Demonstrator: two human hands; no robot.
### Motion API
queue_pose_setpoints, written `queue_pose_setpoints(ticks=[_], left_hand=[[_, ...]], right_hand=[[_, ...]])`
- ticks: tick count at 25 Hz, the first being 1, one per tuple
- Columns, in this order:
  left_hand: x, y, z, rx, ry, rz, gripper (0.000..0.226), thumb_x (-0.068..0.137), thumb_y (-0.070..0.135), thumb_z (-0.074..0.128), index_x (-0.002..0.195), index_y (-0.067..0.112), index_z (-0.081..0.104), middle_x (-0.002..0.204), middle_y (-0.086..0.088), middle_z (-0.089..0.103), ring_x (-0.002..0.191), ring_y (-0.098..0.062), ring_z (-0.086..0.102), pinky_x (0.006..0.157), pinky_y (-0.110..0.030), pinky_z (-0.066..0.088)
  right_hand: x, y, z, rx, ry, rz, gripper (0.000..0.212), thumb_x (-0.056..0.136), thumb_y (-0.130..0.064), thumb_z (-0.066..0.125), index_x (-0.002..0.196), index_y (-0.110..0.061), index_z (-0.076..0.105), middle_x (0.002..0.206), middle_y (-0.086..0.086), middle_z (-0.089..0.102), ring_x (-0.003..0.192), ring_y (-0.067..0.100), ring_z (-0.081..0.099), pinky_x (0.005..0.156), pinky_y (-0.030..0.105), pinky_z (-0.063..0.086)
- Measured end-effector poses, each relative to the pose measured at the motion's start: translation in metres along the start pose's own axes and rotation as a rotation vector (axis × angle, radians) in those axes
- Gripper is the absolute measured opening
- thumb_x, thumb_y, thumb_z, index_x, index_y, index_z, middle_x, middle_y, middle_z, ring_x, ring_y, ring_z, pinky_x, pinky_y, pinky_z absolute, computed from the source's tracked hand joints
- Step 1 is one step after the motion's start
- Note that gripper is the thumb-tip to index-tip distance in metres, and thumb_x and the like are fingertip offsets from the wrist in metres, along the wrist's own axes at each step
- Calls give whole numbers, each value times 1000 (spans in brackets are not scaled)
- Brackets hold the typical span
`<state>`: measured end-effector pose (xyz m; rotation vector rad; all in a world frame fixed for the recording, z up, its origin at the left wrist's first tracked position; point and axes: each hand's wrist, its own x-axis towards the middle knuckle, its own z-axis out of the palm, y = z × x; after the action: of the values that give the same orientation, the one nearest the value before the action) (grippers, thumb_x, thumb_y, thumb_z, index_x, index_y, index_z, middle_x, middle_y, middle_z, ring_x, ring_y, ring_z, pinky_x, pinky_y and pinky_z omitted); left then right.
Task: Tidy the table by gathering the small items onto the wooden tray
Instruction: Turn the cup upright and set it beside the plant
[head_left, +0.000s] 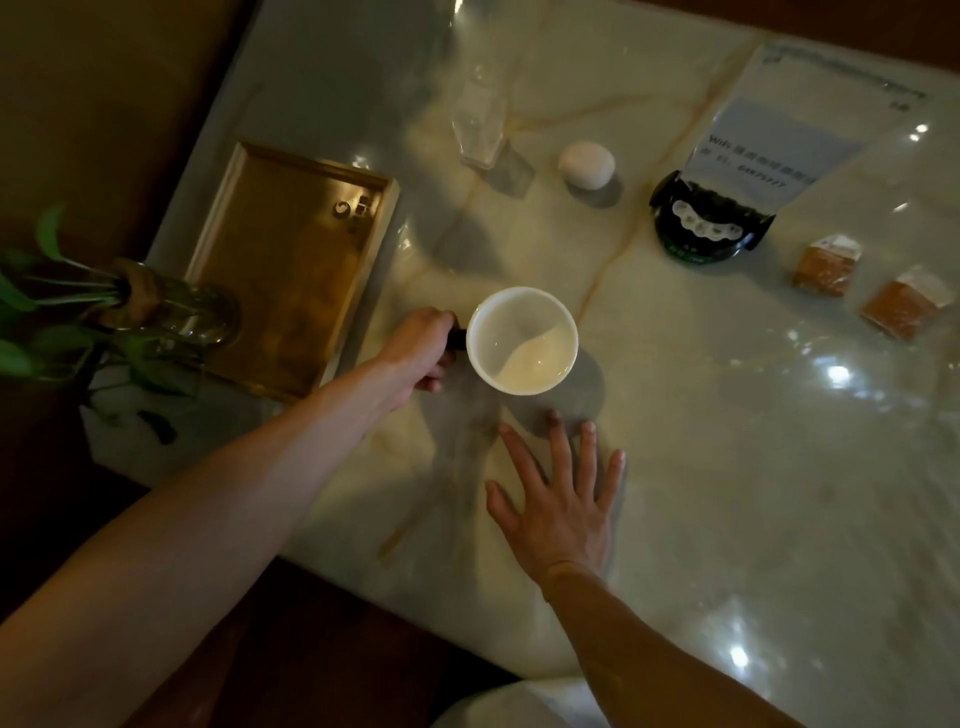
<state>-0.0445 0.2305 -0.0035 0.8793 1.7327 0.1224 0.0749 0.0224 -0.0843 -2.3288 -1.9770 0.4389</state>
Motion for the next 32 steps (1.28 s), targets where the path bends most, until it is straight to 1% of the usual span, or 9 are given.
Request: queue_pose_setpoints(ticks=[5, 8, 10, 13, 18, 22, 25, 28, 32], left_hand=[[0, -12, 0, -57, -19, 15, 26, 94, 26, 33, 79, 16, 51, 60, -2, 42, 43, -14, 36, 37, -23, 36], [-3, -18, -9, -23, -11, 128, 32, 97, 39, 34, 85, 16, 52, 53, -1, 52, 38, -13, 46, 38, -23, 43], [-9, -26, -15, 61, -10, 263, 29, 95, 46, 38, 93, 22, 54, 67, 1, 63, 47, -12, 56, 41, -25, 46], [-13, -39, -20, 79, -133, 367, 9, 91, 38, 48, 95, 34, 55, 86, 3, 66, 69, -11, 63, 53, -27, 46], [-6, -35, -30, 208, -200, 481, 14, 82, 41, 55, 84, 28, 61, 88, -8, 71, 83, -15, 67, 67, -37, 49], [-3, -30, -37, 361, -228, 568, 30, 78, 47, 53, 79, 19, 61, 82, -10, 69, 79, -24, 65, 74, -49, 54], [-6, -39, -29, 321, -228, 577, 31, 81, 41, 54, 82, 11, 61, 82, -16, 67, 82, -34, 64, 73, -53, 56], [-13, -53, -28, 265, -200, 601, 29, 83, 38, 55, 80, 10, 61, 78, -16, 66, 76, -34, 62, 72, -46, 56], [-23, -80, -44, 193, -166, 606, 25, 78, 42, 55, 70, 18, 56, 58, 9, 57, 56, -3, 48, 55, -23, 39]], right_hand=[[1, -1, -3, 15, 2, -4, 67, 88, -71, 28, 149, -48, 16, 162, 1, 13, 149, 34, -2, 116, 62, -4], [1, -2, -5, 21, -3, -6, 67, 87, -70, 32, 149, -49, 17, 162, 1, 12, 149, 34, -2, 115, 63, -4], [1, -3, -7, 19, -26, 4, 66, 87, -70, 32, 148, -50, 14, 162, 0, 10, 149, 33, -4, 115, 63, -4], [0, -4, -8, 13, -34, 28, 65, 87, -70, 32, 148, -51, 15, 162, -1, 10, 149, 33, -4, 115, 62, -4], [1, -4, -8, -29, -38, 49, 67, 87, -73, 28, 147, -53, 5, 162, -2, 12, 149, 31, -4, 116, 61, -3], [2, -9, -11, -89, 5, 61, 66, 86, -73, 30, 147, -54, 14, 160, -1, 21, 149, 31, 5, 116, 59, 1], [0, -11, -13, -124, 4, 78, 65, 86, -72, 29, 147, -54, 15, 160, -1, 22, 149, 31, 4, 118, 58, 1], [0, -12, -14, -145, -12, 89, 64, 86, -72, 29, 146, -56, 15, 161, -2, 19, 149, 30, 3, 118, 58, -1], [1, -11, -14, -169, -46, 95, 67, 87, -72, 26, 148, -51, 11, 161, -1, 16, 150, 29, -1, 118, 58, -3]])
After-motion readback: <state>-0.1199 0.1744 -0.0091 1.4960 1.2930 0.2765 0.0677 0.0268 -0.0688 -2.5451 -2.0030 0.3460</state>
